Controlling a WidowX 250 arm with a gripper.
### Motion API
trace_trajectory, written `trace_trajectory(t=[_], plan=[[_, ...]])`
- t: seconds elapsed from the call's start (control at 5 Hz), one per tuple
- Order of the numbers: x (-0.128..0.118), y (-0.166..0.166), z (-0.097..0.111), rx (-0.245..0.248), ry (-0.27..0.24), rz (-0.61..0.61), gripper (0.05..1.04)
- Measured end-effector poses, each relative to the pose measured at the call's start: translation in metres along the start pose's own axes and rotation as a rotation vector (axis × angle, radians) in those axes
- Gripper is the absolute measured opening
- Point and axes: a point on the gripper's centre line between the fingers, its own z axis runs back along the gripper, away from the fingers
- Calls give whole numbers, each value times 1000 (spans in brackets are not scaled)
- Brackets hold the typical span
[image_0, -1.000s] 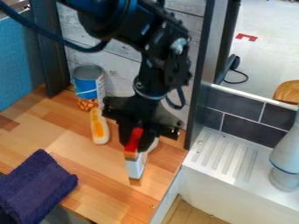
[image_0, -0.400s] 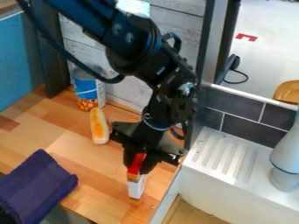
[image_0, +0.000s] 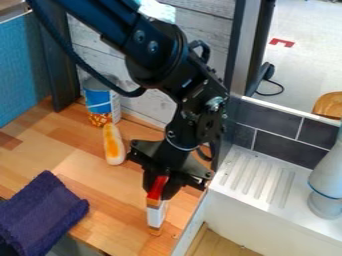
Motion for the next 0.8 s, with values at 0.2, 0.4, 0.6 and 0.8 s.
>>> trace_trajectory(t=[0.2, 0.4, 0.6, 0.8], plan=[[0, 0, -1, 1, 4, -2, 711], [0, 0, -1, 0, 3, 0, 965], [0, 0, -1, 0, 3, 0, 1005], [-1, -1, -1, -5, 8, -1, 1000]])
